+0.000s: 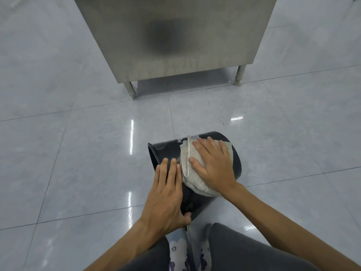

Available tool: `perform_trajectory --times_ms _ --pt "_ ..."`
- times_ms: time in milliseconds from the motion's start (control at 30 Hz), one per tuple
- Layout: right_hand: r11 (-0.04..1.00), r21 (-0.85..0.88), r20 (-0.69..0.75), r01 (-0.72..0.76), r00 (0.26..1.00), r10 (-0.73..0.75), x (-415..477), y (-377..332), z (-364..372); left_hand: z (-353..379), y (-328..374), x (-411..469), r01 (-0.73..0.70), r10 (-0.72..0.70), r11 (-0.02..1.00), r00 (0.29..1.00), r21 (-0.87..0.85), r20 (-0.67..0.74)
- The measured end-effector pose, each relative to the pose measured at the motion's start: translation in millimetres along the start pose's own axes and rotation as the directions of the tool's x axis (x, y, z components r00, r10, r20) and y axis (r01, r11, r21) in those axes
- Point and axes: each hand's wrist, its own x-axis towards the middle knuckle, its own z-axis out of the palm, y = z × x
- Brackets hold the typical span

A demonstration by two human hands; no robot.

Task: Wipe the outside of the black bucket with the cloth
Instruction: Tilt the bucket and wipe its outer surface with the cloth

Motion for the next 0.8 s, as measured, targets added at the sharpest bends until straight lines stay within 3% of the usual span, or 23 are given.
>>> perform_trajectory --times_ms 100,200,333,467,600,667,700,767,800 --pt "0.972 -0.010 0.017 -0.234 0.972 0.235 15 -3 -1 2 3 -4 -0.009 0.009 1.000 1.000 0.025 0.018" --pt "0.890 -0.024 0.061 -0.455 0.888 0.456 36 -5 -4 1 3 -3 -0.004 0.003 0.999 1.000 0.046 0.020" --pt "0.840 -0.029 0.060 -0.542 0.838 0.542 36 -13 -2 2 0 -2 -0.005 0.004 0.999 1.000 0.039 0.027" --pt "0.777 0.085 0.025 -0.623 0.781 0.624 12 -36 4 -1 -4 1 -0.003 0.002 0.999 0.999 0.036 0.032" --pt "0.757 0.178 0.075 -0.629 0.775 0.627 -13 -59 10 -6 -8 5 -0.011 0.010 1.000 1.000 0.022 0.020" --pt "0.816 0.225 0.056 -0.532 0.844 0.534 -21 -53 3 -7 -10 6 -0.014 0.014 1.000 1.000 0.013 0.009" --pt "0.887 0.233 -0.005 -0.399 0.911 0.411 -25 -46 -2 -8 -11 7 -0.015 0.015 1.000 1.000 0.009 0.005" --pt "0.985 0.173 -0.116 0.029 0.993 -0.009 -34 -28 -8 -9 -13 8 -0.015 0.015 1.000 1.000 -0.004 -0.004" --pt "0.964 0.117 -0.117 0.239 0.967 -0.226 -38 -19 -9 -9 -12 7 -0.018 0.018 1.000 1.000 -0.010 -0.004"
